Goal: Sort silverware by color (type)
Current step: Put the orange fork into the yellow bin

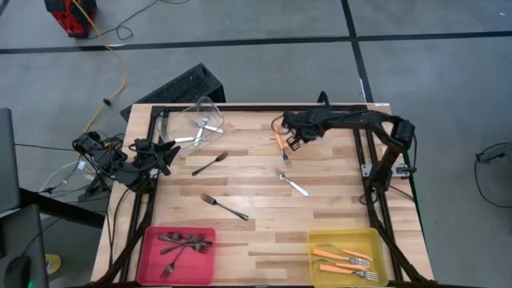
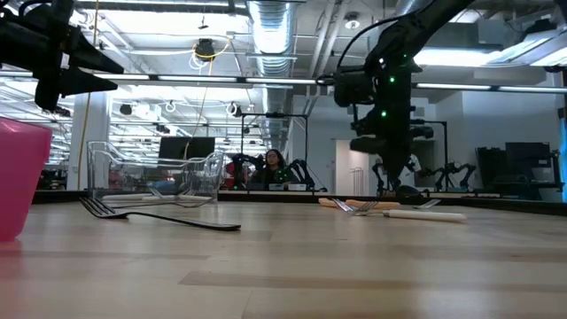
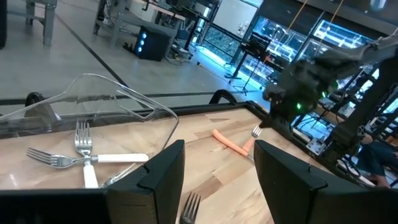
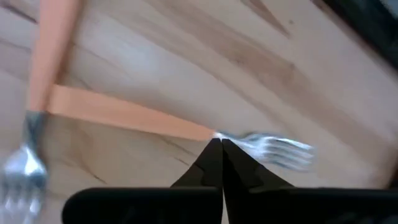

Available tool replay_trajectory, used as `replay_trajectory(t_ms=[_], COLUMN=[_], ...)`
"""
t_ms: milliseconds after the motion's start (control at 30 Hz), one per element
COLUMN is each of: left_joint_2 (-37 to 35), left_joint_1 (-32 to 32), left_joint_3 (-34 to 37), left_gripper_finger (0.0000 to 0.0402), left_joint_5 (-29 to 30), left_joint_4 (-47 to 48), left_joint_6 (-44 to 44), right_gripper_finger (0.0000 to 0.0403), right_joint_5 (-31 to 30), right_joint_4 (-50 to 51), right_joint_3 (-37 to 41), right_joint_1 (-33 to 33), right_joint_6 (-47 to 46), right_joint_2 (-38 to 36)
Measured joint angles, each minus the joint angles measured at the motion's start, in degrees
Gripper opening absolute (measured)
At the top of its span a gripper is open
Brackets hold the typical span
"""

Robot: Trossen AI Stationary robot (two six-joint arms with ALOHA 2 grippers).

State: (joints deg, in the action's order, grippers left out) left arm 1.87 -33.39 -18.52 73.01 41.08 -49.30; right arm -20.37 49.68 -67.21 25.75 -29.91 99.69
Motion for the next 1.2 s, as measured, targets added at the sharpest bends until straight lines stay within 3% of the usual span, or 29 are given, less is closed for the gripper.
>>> replay_trajectory(t_ms=[167,467,600,967,1200], left_joint_2=[0.00,0.00,0.00,0.01,0.01], left_joint_1=[0.00,-0.02,-0.01,-0.02,0.00], left_joint_3=[0.00,0.00,0.00,0.00,0.00], left_gripper_finger=[0.0178,0.0178,0.0178,0.0178,0.0178], left_joint_5=[-0.32,-0.39,-0.16,-0.58,-0.61], left_joint_4=[-0.02,0.00,-0.01,0.00,-0.01], left_joint_6=[0.00,0.00,0.00,0.00,0.00], right_gripper_finger=[0.0015,0.0014,0.0014,0.0014,0.0014], right_joint_5=[-5.04,-4.53,-10.31,-17.10,-22.50], right_joint_4=[-0.77,-1.54,-0.82,-5.49,-4.77], right_joint_3=[0.94,-0.90,-1.04,-0.93,-0.93], right_joint_1=[-3.52,-6.88,-9.13,-12.88,-13.77], right_joint_6=[-8.55,-15.14,-18.31,-25.68,-29.44], right_joint_2=[-0.11,0.01,0.05,10.86,13.18])
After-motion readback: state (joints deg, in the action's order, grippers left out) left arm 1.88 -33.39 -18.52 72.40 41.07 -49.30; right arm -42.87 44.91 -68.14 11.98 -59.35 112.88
